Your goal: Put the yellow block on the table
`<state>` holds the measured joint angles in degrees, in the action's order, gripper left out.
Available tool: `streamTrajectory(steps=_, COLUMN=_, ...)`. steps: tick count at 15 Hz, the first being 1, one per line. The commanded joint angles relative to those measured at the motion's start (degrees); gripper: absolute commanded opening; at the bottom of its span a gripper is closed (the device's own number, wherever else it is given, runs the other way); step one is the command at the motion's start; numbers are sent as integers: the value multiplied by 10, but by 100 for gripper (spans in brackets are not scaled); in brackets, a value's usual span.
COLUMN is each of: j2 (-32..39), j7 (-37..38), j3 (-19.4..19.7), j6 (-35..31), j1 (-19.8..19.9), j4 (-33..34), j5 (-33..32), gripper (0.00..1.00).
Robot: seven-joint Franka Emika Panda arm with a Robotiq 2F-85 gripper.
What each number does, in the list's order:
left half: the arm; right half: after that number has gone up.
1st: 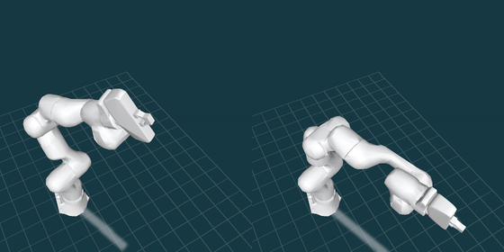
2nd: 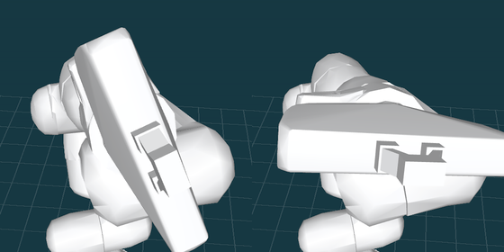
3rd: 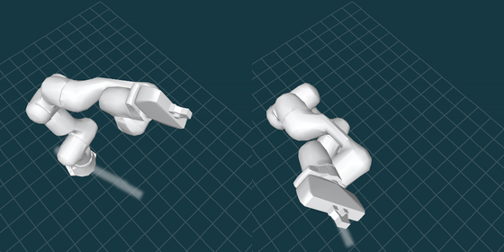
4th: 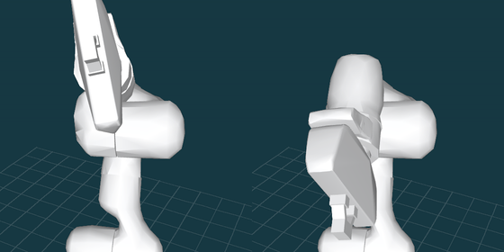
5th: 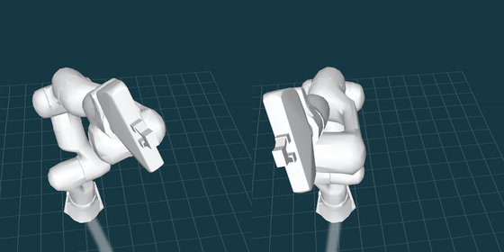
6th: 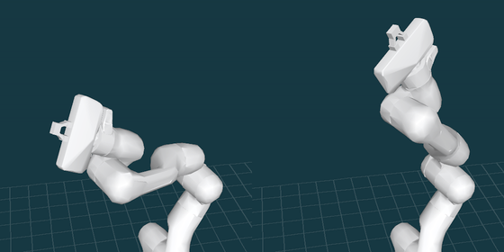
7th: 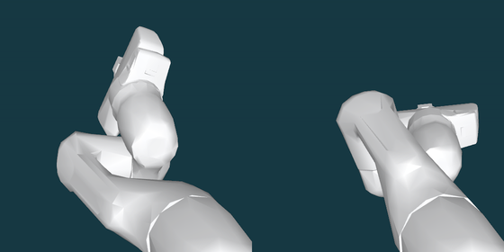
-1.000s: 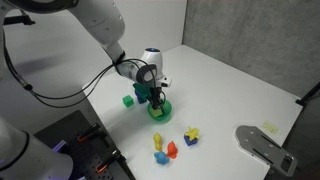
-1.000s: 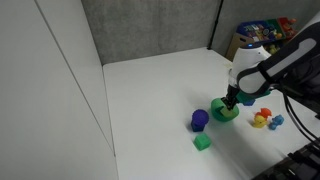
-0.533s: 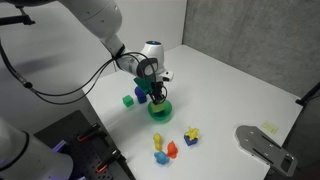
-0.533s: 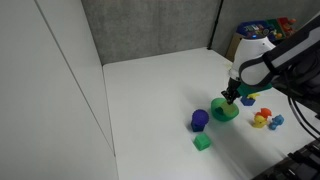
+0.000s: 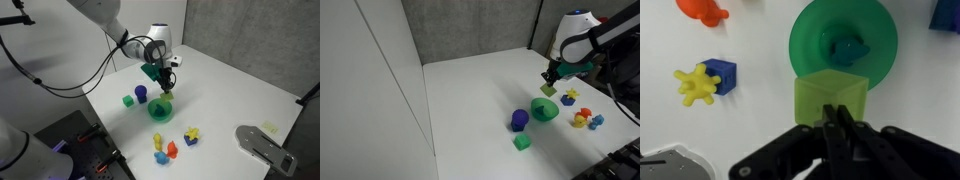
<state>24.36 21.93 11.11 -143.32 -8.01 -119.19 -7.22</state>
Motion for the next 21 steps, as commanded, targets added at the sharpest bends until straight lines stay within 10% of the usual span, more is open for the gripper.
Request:
streamTrajectory(steps=1, j2=27, j7=52, j3=26, j6=51, j1=2, j4=82, j5=-51, gripper=4)
streamTrajectory(steps=2, j2=27, j7=66, j3=33, j6=57, j1=0, j4=95, j5=-66, gripper=33)
streamTrajectory(steps=12, j2=-7, j7=34, j3=-6, j6=104, j1=2, j4=93, j5=-94, gripper=100)
streamTrajectory(steps=21, j2=-90, j7=-82, j3=-72, j6=156, j1=45, j4=30, j5=2, gripper=100)
